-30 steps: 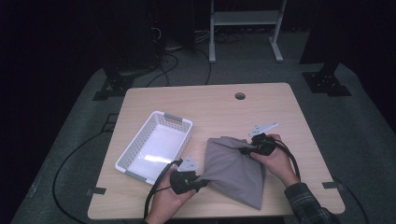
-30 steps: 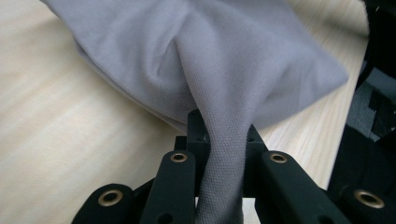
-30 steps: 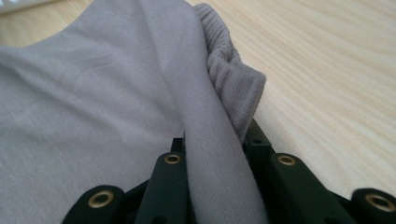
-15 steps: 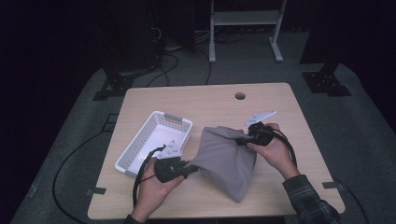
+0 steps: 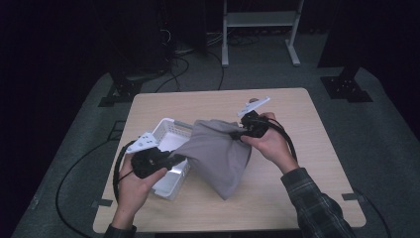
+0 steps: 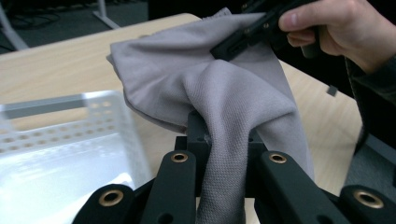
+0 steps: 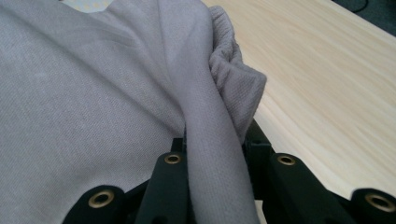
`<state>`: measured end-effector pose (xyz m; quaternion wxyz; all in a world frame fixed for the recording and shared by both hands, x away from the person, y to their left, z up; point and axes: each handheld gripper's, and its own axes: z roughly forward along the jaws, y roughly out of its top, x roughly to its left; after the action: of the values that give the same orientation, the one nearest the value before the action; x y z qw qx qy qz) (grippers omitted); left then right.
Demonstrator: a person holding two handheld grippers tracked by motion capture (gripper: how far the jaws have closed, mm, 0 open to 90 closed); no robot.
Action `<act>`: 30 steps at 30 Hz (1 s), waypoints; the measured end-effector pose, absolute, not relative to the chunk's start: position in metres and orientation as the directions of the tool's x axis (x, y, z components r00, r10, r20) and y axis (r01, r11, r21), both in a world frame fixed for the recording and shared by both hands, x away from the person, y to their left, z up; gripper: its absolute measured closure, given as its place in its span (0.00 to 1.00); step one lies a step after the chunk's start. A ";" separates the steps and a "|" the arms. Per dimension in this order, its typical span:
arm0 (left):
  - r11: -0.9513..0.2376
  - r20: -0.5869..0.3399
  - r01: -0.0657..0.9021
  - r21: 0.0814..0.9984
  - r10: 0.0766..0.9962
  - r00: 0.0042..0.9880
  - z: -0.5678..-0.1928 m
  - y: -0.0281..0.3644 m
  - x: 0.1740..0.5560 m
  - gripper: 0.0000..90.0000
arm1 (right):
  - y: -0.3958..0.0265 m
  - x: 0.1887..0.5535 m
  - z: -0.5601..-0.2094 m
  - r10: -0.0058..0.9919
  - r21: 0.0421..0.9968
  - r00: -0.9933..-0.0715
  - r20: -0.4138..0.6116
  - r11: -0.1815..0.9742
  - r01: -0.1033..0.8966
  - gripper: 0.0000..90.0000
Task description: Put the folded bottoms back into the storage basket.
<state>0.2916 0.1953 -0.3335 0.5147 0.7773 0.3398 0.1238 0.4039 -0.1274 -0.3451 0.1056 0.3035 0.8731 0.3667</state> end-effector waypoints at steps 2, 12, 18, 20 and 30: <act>-0.217 -0.165 0.407 0.887 0.674 0.720 -0.332 0.208 0.294 0.89 | -0.116 0.408 -0.342 0.602 0.709 -0.798 0.039 0.546 0.446 0.84; -0.103 -0.218 0.441 0.891 0.757 0.616 -0.335 0.273 0.306 0.89 | -0.055 0.431 -0.337 0.588 0.721 -0.804 0.090 0.519 0.460 0.84; -0.081 -0.217 0.451 0.889 0.792 0.570 -0.343 0.301 0.309 0.89 | -0.016 0.442 -0.344 0.575 0.711 -0.813 0.089 0.535 0.456 0.84; -0.088 -0.210 0.457 0.885 0.801 0.560 -0.347 0.309 0.311 0.89 | -0.006 0.445 -0.350 0.573 0.709 -0.814 0.097 0.534 0.460 0.84; -0.137 -0.197 0.495 0.858 0.803 0.563 -0.378 0.331 0.323 0.87 | 0.021 0.452 -0.384 0.567 0.701 -0.815 0.117 0.534 0.473 0.82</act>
<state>0.3227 0.3314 -0.3776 0.4876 0.7374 0.4400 0.1577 0.4523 0.0214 -0.3838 0.0622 0.2975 0.8737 0.3799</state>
